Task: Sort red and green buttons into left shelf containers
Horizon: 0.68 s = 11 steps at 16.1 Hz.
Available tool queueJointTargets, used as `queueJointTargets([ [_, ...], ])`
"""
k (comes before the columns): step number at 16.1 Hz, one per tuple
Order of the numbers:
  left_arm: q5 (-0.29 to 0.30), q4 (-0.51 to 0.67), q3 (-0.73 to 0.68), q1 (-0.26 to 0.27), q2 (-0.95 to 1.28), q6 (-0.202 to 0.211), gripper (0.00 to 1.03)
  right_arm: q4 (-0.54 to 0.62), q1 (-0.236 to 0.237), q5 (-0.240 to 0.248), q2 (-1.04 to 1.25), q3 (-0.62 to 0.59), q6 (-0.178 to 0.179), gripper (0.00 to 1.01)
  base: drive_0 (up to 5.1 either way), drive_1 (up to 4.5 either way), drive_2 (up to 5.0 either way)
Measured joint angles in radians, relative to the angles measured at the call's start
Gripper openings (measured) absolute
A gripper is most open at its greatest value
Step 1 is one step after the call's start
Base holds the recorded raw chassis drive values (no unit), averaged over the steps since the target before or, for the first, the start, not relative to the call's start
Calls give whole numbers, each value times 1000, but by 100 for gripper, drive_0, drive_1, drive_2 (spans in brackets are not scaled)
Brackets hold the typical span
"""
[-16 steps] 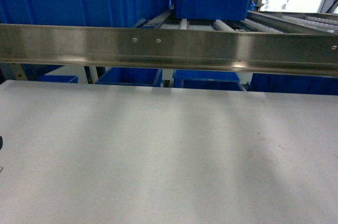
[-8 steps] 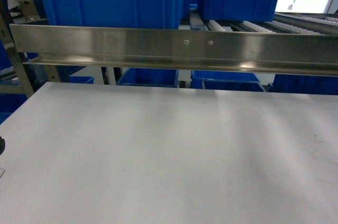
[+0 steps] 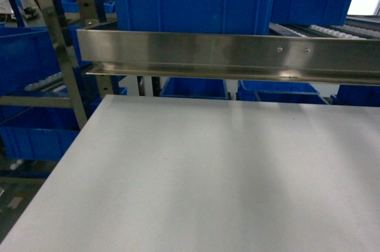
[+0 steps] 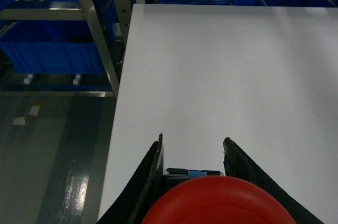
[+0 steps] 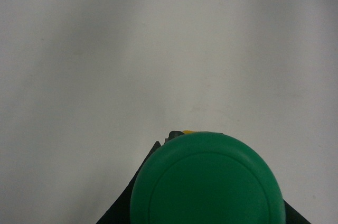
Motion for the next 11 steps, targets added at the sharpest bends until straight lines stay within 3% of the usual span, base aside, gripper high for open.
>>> queueJointTargets([
  [11,0,-3,0,0,0,0,29,0,0,0,0,0,0,26,-500,245,245],
])
